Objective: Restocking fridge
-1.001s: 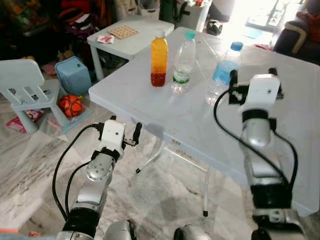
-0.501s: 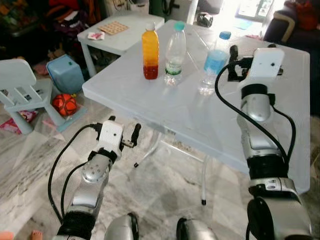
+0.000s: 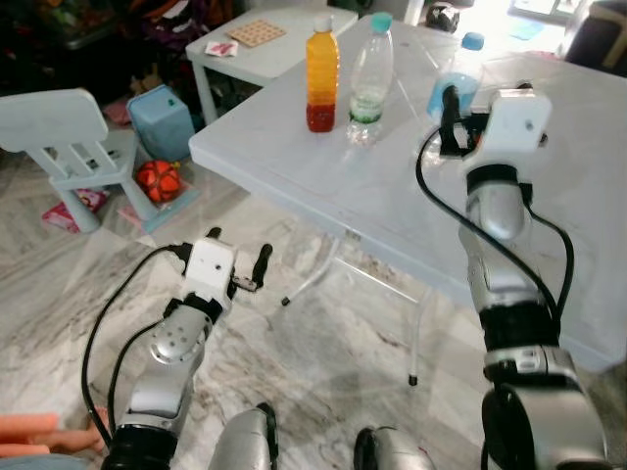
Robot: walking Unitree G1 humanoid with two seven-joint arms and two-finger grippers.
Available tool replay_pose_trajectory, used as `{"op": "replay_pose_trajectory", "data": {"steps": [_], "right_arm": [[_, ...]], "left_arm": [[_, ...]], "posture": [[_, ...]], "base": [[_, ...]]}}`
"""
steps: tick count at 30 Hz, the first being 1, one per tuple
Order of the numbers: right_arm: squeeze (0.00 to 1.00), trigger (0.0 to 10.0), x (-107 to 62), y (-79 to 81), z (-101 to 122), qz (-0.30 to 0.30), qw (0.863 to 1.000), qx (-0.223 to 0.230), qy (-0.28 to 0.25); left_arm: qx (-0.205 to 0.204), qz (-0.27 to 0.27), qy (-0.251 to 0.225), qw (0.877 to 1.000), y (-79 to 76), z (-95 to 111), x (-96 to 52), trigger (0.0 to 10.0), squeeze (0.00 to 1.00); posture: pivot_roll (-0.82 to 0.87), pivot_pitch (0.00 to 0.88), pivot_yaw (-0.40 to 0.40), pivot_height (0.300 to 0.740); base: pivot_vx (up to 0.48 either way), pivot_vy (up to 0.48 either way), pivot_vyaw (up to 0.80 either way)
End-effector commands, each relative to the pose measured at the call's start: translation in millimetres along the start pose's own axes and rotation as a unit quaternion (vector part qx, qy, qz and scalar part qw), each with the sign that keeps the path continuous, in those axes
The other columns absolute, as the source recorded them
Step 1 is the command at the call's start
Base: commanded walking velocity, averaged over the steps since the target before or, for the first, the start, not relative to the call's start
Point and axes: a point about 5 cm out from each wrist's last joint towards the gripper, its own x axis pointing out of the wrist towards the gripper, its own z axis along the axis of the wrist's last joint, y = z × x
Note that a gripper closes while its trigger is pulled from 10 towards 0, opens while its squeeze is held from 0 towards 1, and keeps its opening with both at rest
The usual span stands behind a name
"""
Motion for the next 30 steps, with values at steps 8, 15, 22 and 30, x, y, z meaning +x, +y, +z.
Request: {"op": "replay_pose_trajectory", "data": {"steps": [8,15,22,30], "right_arm": [[0.16,10.0,-39.0,3.0,-10.7,0.012,0.999,-0.001,0.030],[0.16,10.0,-40.0,2.3,-5.4,0.018,0.999,-0.004,0.032],[0.16,10.0,-39.7,5.1,-0.1,0.026,0.999,-0.009,0.026],[0.16,10.0,-30.2,7.7,11.7,0.036,0.999,-0.029,-0.009]], "left_arm": [[-0.013,0.021,0.001,1.000,7.5,1.5,-6.7,10.0,0.00],[-0.019,0.024,-0.011,0.999,5.7,9.0,-1.9,10.0,0.00],[-0.037,0.034,-0.026,0.998,5.6,18.1,2.0,10.0,0.00],[-0.026,0.040,-0.045,0.998,9.9,32.5,6.0,10.0,0.00]], "posture": [[0.03,0.108,0.026,0.740],[0.02,0.098,0.017,0.740],[0.02,0.087,0.013,0.740],[0.02,0.101,0.022,0.740]], "base": [[0.342,0.000,-0.16],[0.408,0.144,-0.26],[0.402,0.215,0.00],[0.145,0.000,0.00]]}}
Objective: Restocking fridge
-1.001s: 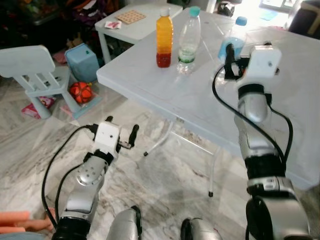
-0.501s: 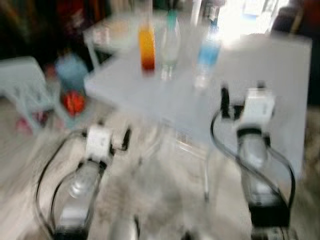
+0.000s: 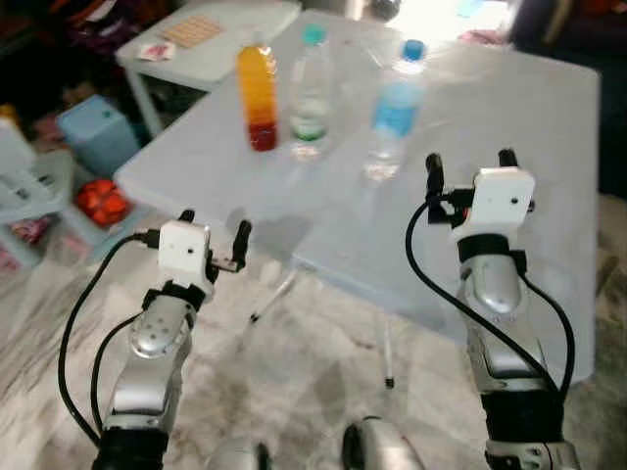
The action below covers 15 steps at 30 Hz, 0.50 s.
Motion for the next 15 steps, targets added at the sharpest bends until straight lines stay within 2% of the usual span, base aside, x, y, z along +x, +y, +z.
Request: {"op": "replay_pose_trajectory", "data": {"steps": [1,7,8,11,12,15], "right_arm": [[0.16,10.0,2.8,5.5,8.3,0.008,1.000,0.003,-0.019],[0.16,10.0,15.2,9.8,15.1,0.032,0.999,0.012,-0.028],[0.00,10.0,20.5,14.4,14.6,0.054,0.998,0.025,-0.026],[0.00,10.0,28.5,20.6,17.7,0.086,0.995,0.039,-0.032],[0.00,10.0,33.3,23.9,19.7,0.104,0.992,0.056,-0.034],[0.00,10.0,46.5,25.1,25.7,0.120,0.990,0.067,-0.044]], "left_arm": [[0.015,0.017,-0.004,1.000,11.5,5.7,-2.7,10.0,0.00],[0.020,0.025,-0.011,0.999,15.4,12.9,-5.0,10.0,0.00],[0.018,0.031,-0.004,0.999,16.4,8.2,-7.8,10.0,0.00],[0.017,0.035,0.001,0.999,16.2,6.0,-10.2,10.0,0.00],[0.016,0.036,0.002,0.999,15.1,5.8,-11.0,10.0,0.00],[0.016,0.034,0.009,0.999,12.7,4.5,-14.4,10.0,0.00]], "posture": [[0.02,0.101,0.022,0.740],[0.04,0.125,0.011,0.740],[0.04,0.126,0.011,0.740],[0.04,0.131,0.012,0.740],[0.04,0.131,0.012,0.740],[0.06,0.141,0.015,0.740]], "base": [[0.000,0.000,0.00],[0.000,0.000,0.00],[0.000,0.000,0.00],[0.000,0.000,0.00],[0.000,0.000,0.00],[0.000,0.000,0.00]]}}
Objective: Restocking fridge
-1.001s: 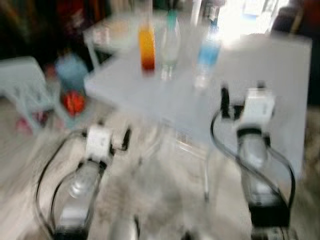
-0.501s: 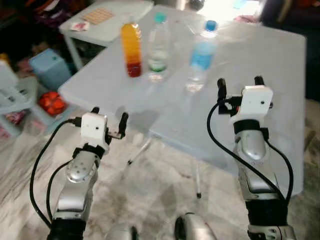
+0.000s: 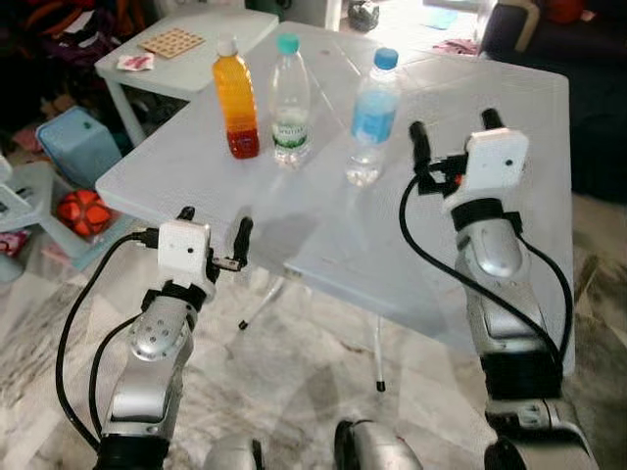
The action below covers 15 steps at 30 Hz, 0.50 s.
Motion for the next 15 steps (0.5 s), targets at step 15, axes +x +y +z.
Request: {"op": "replay_pose_trajectory", "data": {"steps": [15], "right_arm": [[0.00,10.0,58.1,-15.0,21.5,0.058,0.998,-0.005,-0.021]], "left_arm": [[0.034,-0.005,0.015,0.999,13.1,9.9,-11.9,10.0,0.00]], "posture": [[0.15,0.192,0.039,0.740]], "base": [[0.000,0.000,0.00]]}}
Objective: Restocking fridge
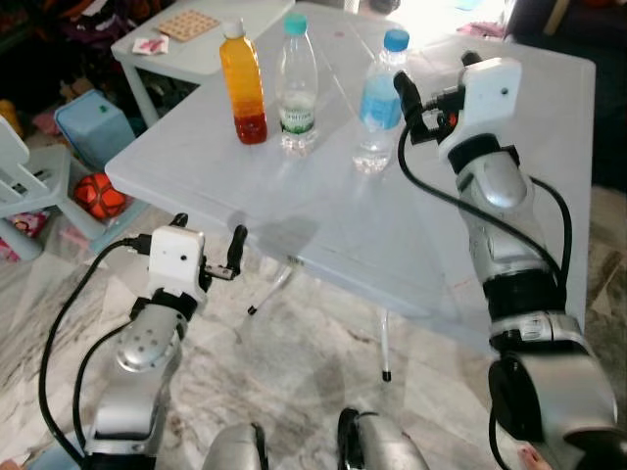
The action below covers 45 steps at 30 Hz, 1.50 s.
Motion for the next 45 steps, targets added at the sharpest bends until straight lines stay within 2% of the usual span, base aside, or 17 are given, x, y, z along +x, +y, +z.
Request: {"op": "replay_pose_trajectory", "data": {"steps": [1,9,20,21,22,28,34,45], "right_arm": [[0.00,10.0,4.9,3.5,3.8,0.017,1.000,0.004,-0.010],[0.00,10.0,18.2,10.8,11.5,0.065,0.998,0.006,-0.017],[0.00,10.0,35.3,4.1,26.1,0.081,0.996,-0.006,-0.029],[0.00,4.5,37.2,2.3,26.2,0.082,0.996,0.009,-0.026],[0.00,0.0,37.9,1.0,26.2,0.081,0.996,0.014,-0.024],[0.00,0.0,39.6,-1.9,27.1,0.088,0.995,0.029,-0.023],[0.00,0.0,34.4,-3.3,16.5,0.106,0.994,0.038,-0.005],[0.00,0.0,30.8,-14.2,15.2,0.113,0.993,0.018,-0.003]], "left_arm": [[0.010,0.003,-0.004,1.000,4.3,5.9,-0.7,10.0,0.00],[0.018,0.001,0.002,1.000,8.0,7.4,-5.1,10.0,0.00],[0.021,-0.004,0.010,1.000,7.7,7.7,-8.0,10.0,0.00],[0.021,-0.005,0.012,1.000,7.8,7.6,-8.2,10.0,0.00],[0.021,-0.005,0.013,1.000,7.7,7.5,-8.3,10.0,0.00],[0.021,-0.009,0.016,1.000,5.8,6.6,-8.6,10.0,0.00],[0.026,-0.016,0.016,0.999,3.9,5.6,-5.6,10.0,0.00],[0.024,-0.020,0.015,0.999,-0.6,3.6,-1.8,10.0,0.00]], "posture": [[0.15,0.195,0.041,0.740],[0.16,0.210,0.050,0.740],[0.17,0.222,0.052,0.740],[0.17,0.222,0.052,0.740],[0.17,0.224,0.053,0.740],[0.17,0.225,0.054,0.740],[0.15,0.220,0.050,0.740],[0.14,0.200,0.037,0.740]], "base": [[0.000,0.000,0.00],[0.000,0.000,0.00],[0.000,0.000,0.00],[0.000,0.000,0.00],[0.000,0.000,0.00],[0.000,0.000,0.00],[0.000,0.000,0.00],[0.000,0.000,0.00]]}}
